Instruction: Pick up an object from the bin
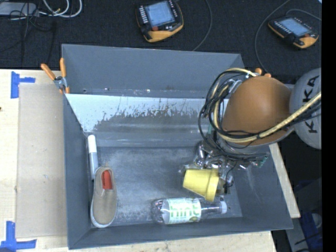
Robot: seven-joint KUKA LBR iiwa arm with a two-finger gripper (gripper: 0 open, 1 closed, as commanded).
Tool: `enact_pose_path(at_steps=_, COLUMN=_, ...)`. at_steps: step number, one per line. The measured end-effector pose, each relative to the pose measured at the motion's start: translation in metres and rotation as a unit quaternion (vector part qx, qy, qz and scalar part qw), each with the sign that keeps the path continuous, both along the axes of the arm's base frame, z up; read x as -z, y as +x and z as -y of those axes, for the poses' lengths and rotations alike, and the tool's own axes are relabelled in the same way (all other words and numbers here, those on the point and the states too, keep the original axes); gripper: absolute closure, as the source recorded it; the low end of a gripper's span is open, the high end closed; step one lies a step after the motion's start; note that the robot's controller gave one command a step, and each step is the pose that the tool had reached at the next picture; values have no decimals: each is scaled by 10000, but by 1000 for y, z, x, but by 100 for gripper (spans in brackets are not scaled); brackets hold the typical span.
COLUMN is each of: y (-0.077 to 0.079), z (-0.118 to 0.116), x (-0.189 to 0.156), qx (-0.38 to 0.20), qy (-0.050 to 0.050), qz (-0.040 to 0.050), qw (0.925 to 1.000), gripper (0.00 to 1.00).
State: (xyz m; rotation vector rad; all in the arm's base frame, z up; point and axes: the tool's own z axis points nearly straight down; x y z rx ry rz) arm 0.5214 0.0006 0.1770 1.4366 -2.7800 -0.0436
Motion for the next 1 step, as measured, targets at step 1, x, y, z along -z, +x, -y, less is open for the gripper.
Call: enact_pose_path(at_steps=1, y=47, z=-77, x=-50, qx=-2013, qy=64, qz=63, qw=9795, gripper=100)
